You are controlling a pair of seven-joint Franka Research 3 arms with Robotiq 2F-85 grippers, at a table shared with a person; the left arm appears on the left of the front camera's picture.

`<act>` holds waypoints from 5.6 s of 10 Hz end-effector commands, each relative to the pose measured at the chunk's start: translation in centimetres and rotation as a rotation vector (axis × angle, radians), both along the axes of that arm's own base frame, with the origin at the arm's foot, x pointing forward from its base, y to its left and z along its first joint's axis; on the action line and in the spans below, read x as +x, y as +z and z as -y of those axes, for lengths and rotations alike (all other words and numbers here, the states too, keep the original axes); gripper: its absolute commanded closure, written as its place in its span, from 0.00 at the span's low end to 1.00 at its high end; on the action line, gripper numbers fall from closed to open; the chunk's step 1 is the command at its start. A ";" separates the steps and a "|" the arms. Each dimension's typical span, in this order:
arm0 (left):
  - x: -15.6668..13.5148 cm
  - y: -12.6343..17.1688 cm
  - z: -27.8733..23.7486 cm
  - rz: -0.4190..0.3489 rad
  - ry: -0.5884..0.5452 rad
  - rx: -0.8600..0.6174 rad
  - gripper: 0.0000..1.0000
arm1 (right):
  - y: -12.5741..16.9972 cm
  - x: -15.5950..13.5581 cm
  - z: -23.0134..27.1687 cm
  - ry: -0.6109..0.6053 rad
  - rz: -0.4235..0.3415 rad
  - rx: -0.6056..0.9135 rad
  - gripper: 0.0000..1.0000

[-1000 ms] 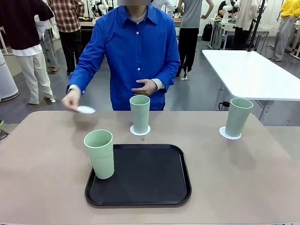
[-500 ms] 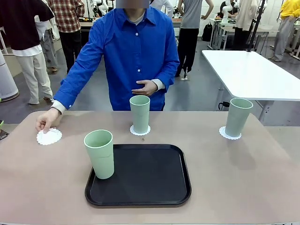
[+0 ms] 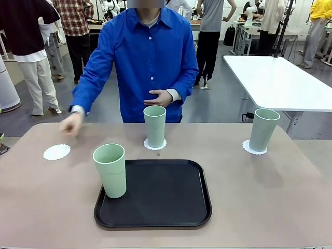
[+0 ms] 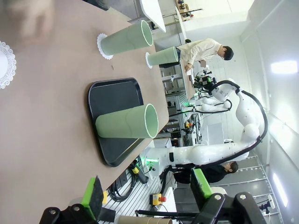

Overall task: Place coasters on the table and set cups on them.
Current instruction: Take one Reusable plastic cup from the Flat Tray and place it on a coaster set by the human.

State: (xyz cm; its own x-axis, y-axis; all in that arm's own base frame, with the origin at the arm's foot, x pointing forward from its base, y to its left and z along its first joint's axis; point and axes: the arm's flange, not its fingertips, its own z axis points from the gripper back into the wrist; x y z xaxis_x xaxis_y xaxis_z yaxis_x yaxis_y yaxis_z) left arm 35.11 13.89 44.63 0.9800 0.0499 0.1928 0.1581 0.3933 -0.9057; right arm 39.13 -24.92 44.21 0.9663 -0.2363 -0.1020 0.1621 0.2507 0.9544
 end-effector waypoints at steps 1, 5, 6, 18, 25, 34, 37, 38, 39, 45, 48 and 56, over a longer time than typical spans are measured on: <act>-0.2 0.1 0.0 0.010 -0.001 -0.012 0.00 | 0.1 -0.3 -0.2 0.000 0.004 0.004 0.00; -0.2 0.1 0.0 0.010 -0.001 -0.012 0.00 | 0.1 -0.3 -0.2 0.000 0.004 0.004 0.00; -0.2 0.1 0.0 0.010 -0.001 -0.012 0.00 | 0.1 -0.3 -0.2 0.000 0.004 0.004 0.00; 3.7 5.2 4.8 0.385 -0.323 0.315 0.00 | 0.1 -0.3 -0.2 0.000 0.004 0.004 0.00; 5.8 3.5 22.2 0.768 -0.894 0.851 0.00 | 0.1 -0.3 -0.2 0.000 0.004 0.004 0.00; 5.3 2.1 24.8 0.756 -0.978 0.833 0.00 | 0.1 -0.3 -0.2 0.000 0.004 0.004 0.00; 5.3 1.5 24.1 0.901 -0.985 0.688 0.00 | 0.1 -0.3 -0.2 0.000 0.004 0.004 0.00; 5.5 1.0 23.2 1.009 -0.945 0.585 0.00 | 0.1 -0.3 -0.2 0.000 0.004 0.004 0.00; 5.3 0.1 22.2 1.084 -0.916 0.507 0.00 | 0.1 -0.3 -0.2 0.000 0.004 0.004 0.00; 4.3 -10.3 17.8 1.502 -0.672 0.098 0.00 | 0.1 -0.3 -0.2 0.000 0.004 0.004 0.00; 4.1 -14.3 18.0 1.409 -0.594 0.047 0.00 | 0.1 -0.3 -0.2 0.000 0.004 0.004 0.00; 4.1 -16.2 18.5 1.244 -0.596 0.003 0.00 | 0.1 -0.3 -0.2 0.000 0.004 0.004 0.00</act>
State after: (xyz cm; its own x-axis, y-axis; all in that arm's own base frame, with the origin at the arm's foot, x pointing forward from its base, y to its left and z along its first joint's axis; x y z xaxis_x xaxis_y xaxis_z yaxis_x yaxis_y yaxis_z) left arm 39.46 -4.81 28.60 0.0507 -0.3096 0.9495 0.9980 -0.0207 -0.0600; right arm 39.09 -24.93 44.26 0.9663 -0.2368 -0.1011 0.1613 0.2508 0.9545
